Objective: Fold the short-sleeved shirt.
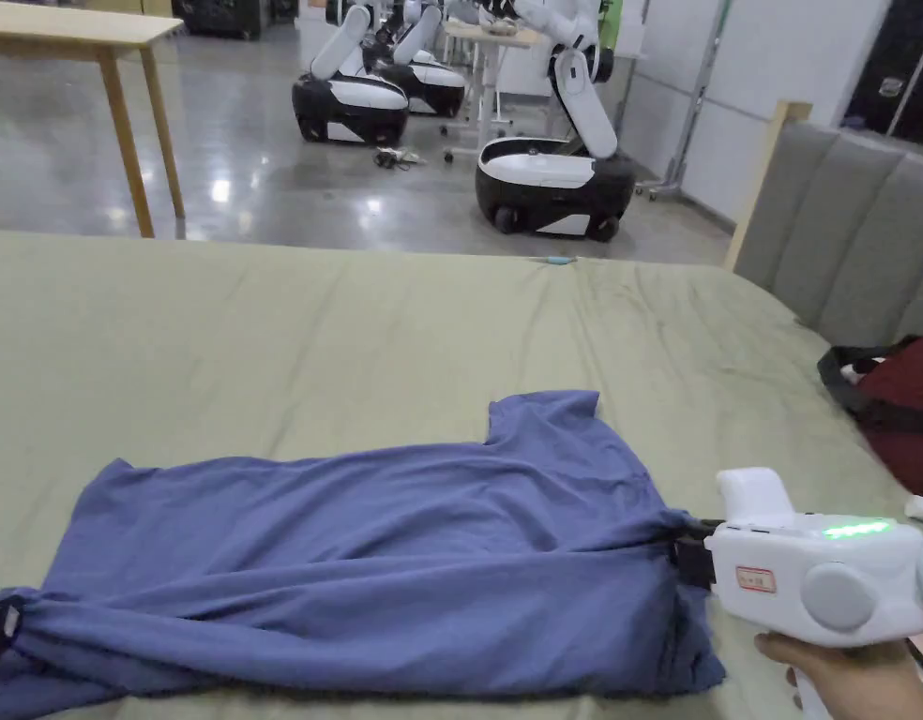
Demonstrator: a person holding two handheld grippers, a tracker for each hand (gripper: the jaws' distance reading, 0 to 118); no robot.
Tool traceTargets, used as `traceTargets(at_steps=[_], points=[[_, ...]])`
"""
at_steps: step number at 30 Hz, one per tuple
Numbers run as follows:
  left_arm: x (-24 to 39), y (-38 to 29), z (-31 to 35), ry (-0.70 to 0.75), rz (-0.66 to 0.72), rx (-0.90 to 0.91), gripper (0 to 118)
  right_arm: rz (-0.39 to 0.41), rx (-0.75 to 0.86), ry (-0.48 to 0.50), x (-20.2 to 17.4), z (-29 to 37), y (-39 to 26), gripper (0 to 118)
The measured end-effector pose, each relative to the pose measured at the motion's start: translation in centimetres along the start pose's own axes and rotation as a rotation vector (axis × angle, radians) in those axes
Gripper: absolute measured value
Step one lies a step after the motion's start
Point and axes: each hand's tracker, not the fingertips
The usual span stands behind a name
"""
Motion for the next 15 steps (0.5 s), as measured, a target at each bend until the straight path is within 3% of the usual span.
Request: traceTargets(at_steps=[3, 7, 10, 11, 12, 13, 14, 15], points=[[0.0, -1.1, -1.3, 0.01, -0.008, -0.034, 6, -0.02, -0.105, 0.001, 0.3, -3.9, -1.3, 3], [-0.4, -0.8, -0.3, 0.001, 0.004, -0.005, 6, -0.04, -0.075, 0.003, 0.5, -3.5, -1.8, 4], [-0.4, -0.7, -0.2, -0.01, -0.003, 0.0, 19, -0.045, -0.043, 0.015, 0.8, -2.7, -1.3, 39], [-0.4, -0.7, 0.1, -0.01, -0.005, 0.016, 19, -0.038, -0.028, -0.009, 0.9, -1.9, -1.0, 39], [-0.4, -0.8, 0.4, -0.012, 0.003, 0.029, 49, -0.039, -0.019, -0.025, 0.9, -1.2, -0.9, 79], [-0.4, -0.9, 0.6, -0.015, 0.002, 0.044, 96, -0.051, 0.007, -0.023, 1.1, 0.1, -1.0, 113], [-0.4, -1.7, 1.7, -0.036, 0.081, 0.139, 117, -0.066, 0.117, 0.0, 1.2, 2.1, -1.3, 117], [-0.5, -1.4, 2.9, -0.056, 0.029, 0.147, 114, -0.089, 0.134, -0.009, 1.0, 4.5, -1.6, 113]])
